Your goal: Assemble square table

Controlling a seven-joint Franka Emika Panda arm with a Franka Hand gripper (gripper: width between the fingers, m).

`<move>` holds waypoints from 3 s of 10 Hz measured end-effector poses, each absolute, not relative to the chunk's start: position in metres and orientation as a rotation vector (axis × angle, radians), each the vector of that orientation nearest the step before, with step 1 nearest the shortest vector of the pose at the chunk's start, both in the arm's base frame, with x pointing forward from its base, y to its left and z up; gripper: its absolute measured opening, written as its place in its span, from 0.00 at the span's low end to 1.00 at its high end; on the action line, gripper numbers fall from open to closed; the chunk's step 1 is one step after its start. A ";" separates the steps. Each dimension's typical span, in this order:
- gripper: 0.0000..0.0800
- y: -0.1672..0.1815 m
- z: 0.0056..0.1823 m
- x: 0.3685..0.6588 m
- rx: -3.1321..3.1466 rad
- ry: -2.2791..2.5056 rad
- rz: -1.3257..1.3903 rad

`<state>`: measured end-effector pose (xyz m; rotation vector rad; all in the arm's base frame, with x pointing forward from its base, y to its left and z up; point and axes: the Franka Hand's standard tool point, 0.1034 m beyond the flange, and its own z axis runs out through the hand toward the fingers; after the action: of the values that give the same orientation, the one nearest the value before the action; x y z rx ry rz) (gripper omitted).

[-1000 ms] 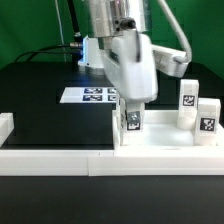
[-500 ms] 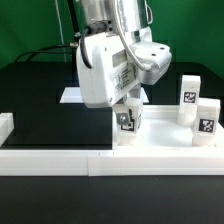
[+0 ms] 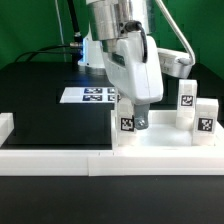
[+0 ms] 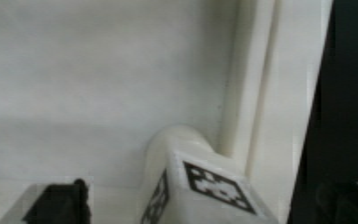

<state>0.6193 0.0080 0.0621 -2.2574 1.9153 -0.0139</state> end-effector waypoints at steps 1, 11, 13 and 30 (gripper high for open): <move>0.81 0.008 0.062 0.619 -2.310 1.853 -0.021; 0.81 0.016 0.104 0.627 -2.625 1.336 -0.074; 0.81 0.016 0.104 0.627 -2.626 1.336 -0.073; 0.58 0.011 0.047 0.618 -2.852 1.047 -0.041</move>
Offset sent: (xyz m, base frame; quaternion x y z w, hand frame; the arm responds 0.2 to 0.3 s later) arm -0.0048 0.0106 0.0172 -0.0260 -0.0033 -0.4915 0.8705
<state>0.6180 0.0112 0.0472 -2.8518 1.0475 -0.0412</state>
